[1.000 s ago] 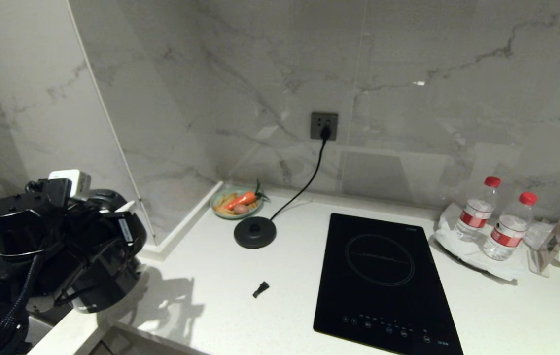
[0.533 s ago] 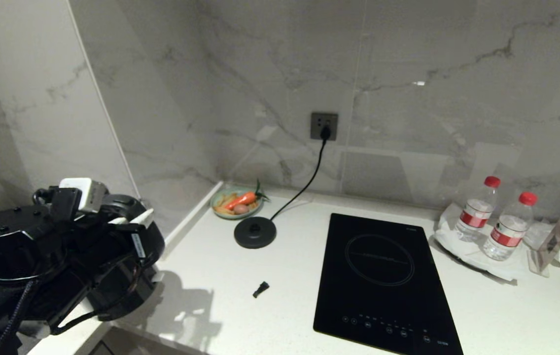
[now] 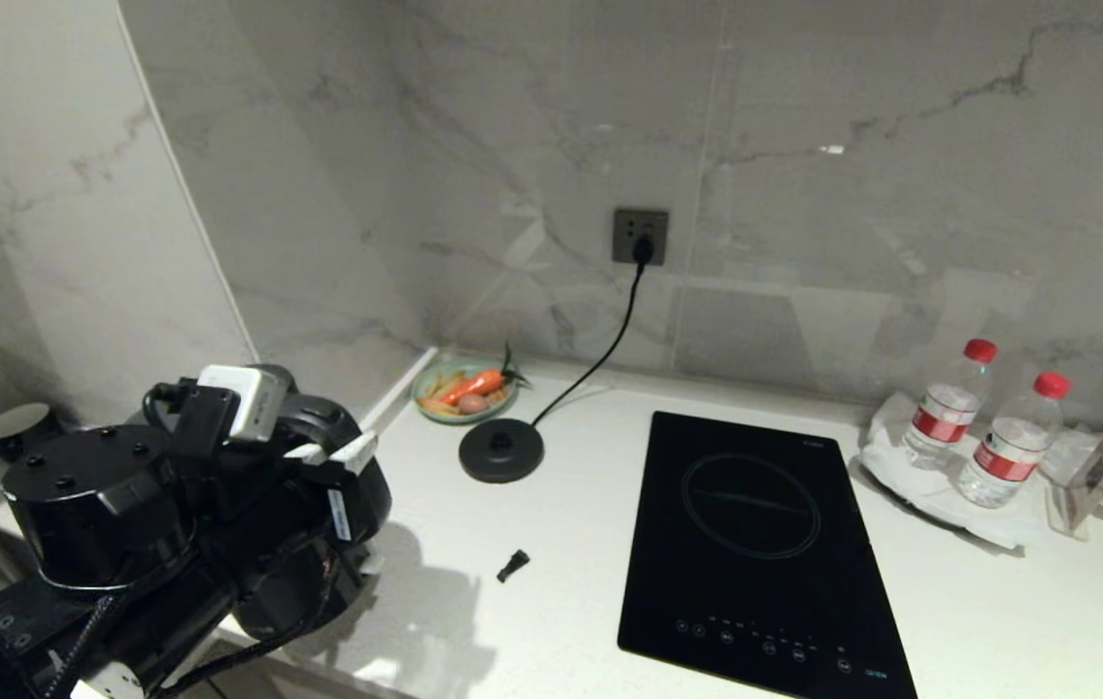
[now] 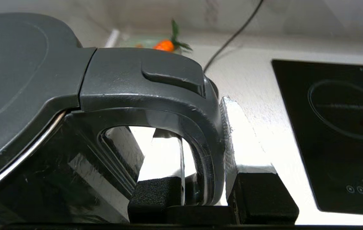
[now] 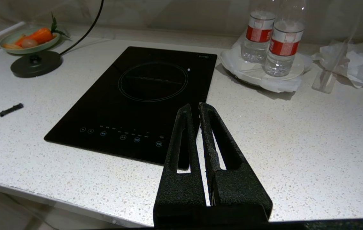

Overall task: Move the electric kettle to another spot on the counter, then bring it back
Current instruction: Place it on the power base

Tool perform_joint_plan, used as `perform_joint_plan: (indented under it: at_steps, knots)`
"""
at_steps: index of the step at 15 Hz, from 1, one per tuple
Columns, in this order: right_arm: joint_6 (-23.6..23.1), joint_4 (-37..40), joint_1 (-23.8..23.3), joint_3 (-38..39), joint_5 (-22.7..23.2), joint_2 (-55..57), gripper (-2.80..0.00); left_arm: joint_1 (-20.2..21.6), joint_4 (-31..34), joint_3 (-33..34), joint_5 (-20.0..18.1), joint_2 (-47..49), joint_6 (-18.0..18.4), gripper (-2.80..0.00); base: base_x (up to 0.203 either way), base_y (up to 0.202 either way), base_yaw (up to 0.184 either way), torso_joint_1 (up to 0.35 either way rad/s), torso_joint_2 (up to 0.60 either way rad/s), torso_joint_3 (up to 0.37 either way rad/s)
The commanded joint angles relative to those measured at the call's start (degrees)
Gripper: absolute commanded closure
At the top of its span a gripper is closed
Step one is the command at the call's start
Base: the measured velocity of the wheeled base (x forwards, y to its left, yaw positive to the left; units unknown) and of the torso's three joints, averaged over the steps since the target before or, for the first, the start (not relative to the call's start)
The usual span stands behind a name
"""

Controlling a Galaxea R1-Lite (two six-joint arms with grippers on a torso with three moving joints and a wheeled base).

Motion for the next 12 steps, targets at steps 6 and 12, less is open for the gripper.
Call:
perform_joint_plan:
  at_steps: [6, 12]
  knots:
    - [-0.05, 0.02, 0.0, 0.0, 0.0, 0.0, 0.0, -3.7, 3.43, -5.56, 2.57, -0.38, 0.0, 0.0, 0.0, 0.0, 0.0, 0.004, 0.0, -0.187]
    - [-0.05, 0.02, 0.0, 0.0, 0.0, 0.0, 0.0, -7.5, 4.5, -13.14, 3.61, -0.58, 2.14, 0.0, 0.0, 0.0, 0.0, 0.003, 0.0, -0.032]
